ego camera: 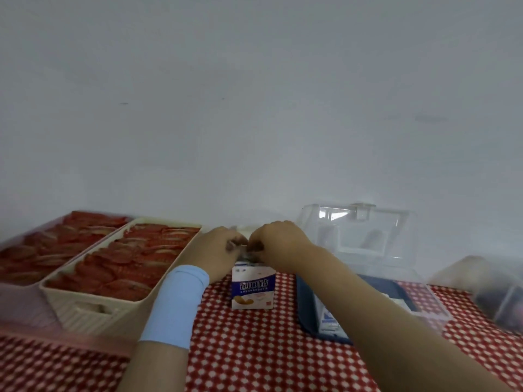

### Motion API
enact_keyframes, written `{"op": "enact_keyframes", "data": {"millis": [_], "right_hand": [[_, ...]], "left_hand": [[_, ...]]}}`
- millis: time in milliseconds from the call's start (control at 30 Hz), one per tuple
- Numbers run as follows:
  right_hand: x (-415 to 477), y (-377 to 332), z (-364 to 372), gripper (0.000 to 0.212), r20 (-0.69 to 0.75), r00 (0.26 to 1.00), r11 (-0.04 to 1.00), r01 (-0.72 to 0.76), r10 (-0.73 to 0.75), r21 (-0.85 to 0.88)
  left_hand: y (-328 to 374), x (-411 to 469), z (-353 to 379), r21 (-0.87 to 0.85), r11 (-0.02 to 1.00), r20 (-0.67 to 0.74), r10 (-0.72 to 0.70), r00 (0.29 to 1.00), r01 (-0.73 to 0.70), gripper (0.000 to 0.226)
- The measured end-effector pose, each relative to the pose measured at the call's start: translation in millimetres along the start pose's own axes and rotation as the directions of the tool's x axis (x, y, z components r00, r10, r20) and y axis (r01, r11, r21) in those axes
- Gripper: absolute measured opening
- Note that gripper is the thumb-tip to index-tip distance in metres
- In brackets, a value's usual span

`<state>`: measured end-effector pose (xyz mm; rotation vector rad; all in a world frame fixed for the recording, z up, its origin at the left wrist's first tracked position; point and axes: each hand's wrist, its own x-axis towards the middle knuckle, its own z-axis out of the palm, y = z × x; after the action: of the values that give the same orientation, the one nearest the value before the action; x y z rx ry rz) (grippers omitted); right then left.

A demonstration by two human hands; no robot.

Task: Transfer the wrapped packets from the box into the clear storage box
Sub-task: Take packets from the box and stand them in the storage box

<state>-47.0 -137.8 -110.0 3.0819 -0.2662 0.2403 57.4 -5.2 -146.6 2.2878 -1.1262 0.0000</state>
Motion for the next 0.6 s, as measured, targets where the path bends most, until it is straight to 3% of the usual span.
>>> {"op": "enact_keyframes", "data": {"millis": [233, 400, 600], "right_hand": [[16.4, -12.4, 8.2, 0.019, 0.048, 0.999, 0.990, 0.027, -0.021, -0.136], [10.6, 0.3, -2.2, 0.013, -0.022, 0.994, 0.977, -0.098, 0.104, 0.190], [1.4, 13.0, 3.0, 0.003, -0.131, 0.967, 0.809, -0.105, 0.220, 0.578]], "left_hand": [[-6.4, 3.8, -0.6, -0.098, 0.995, -0.009, -0.021, 1.000, 0.020, 0.023], [-1.0, 3.8, -3.9, -0.143, 0.990, -0.037, 0.004, 0.999, -0.009, 0.026], [0.6, 2.8, -3.4, -0.214, 0.977, -0.051, 0.001, 0.999, -0.012, 0.006]]}}
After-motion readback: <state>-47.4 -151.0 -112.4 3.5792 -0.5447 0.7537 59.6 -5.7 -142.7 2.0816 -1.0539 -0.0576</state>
